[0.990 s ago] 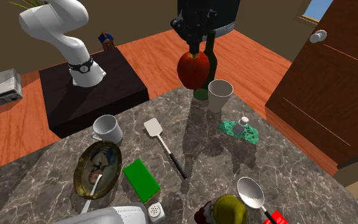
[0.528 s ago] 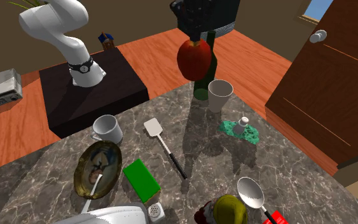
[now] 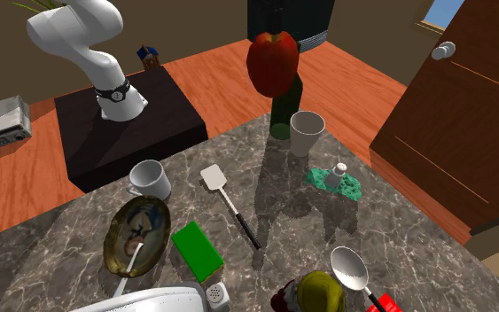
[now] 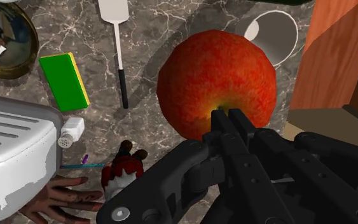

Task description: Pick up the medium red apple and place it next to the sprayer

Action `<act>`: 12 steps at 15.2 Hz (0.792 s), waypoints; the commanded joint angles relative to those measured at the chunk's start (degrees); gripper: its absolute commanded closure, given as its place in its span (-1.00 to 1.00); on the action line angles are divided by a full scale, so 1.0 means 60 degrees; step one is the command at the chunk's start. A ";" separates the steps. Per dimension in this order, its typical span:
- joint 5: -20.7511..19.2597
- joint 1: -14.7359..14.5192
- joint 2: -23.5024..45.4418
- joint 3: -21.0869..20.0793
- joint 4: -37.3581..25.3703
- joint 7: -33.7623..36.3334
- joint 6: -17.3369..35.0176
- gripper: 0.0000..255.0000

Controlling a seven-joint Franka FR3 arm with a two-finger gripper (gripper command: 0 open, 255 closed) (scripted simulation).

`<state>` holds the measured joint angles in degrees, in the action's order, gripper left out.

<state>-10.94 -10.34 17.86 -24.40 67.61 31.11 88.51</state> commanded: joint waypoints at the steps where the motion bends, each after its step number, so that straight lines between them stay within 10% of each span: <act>1: -0.0062 -0.0077 0.0137 -0.0002 -0.0456 -0.0006 -0.0330 1.00; 12: 0.1253 0.1882 -0.2471 0.0797 0.2787 -0.2349 0.0650 1.00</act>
<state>-4.12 -0.01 4.44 -20.25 83.01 18.63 92.32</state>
